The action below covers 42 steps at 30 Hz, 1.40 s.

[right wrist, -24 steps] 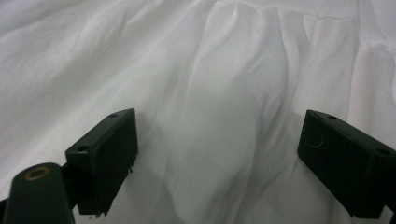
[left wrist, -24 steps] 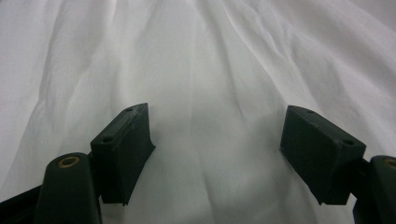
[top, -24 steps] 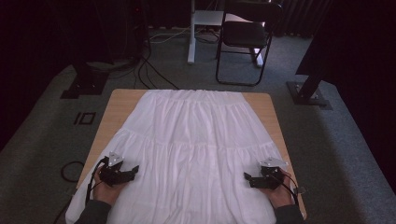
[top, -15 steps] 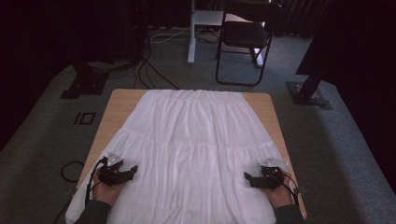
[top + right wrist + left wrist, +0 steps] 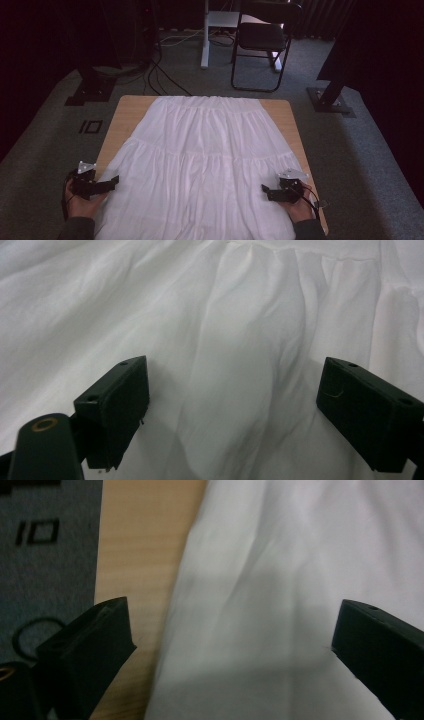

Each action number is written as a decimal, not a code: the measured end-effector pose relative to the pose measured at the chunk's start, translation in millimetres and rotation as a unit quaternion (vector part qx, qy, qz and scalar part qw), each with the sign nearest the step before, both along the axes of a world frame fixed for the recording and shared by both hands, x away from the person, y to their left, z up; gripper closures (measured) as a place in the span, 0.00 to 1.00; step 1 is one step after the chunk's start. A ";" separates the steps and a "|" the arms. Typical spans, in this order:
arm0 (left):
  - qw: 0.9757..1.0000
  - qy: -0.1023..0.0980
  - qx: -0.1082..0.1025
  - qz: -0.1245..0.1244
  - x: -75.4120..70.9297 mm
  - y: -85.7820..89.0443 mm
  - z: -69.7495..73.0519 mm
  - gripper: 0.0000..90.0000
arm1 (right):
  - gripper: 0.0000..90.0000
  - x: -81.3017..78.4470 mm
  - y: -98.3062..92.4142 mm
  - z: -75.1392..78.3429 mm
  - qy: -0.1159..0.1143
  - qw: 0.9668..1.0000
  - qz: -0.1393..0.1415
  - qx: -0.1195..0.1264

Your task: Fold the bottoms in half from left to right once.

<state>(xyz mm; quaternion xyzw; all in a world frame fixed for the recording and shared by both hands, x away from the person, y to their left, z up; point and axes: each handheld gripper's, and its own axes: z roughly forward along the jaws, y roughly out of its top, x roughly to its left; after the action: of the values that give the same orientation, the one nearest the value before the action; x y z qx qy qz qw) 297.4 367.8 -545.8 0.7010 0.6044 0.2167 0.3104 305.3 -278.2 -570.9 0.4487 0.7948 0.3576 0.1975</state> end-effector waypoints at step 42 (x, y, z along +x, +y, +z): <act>0.960 0.002 0.218 0.177 8.2 84.8 28.1 0.96 | 0.96 -43.4 -87.9 10.5 0.043 0.996 -0.076 0.009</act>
<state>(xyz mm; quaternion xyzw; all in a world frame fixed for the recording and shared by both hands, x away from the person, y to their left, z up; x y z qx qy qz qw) 305.6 452.6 -517.7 0.6340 0.6574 0.3932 0.1057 261.9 -366.1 -560.4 0.5245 0.7631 0.3289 0.1854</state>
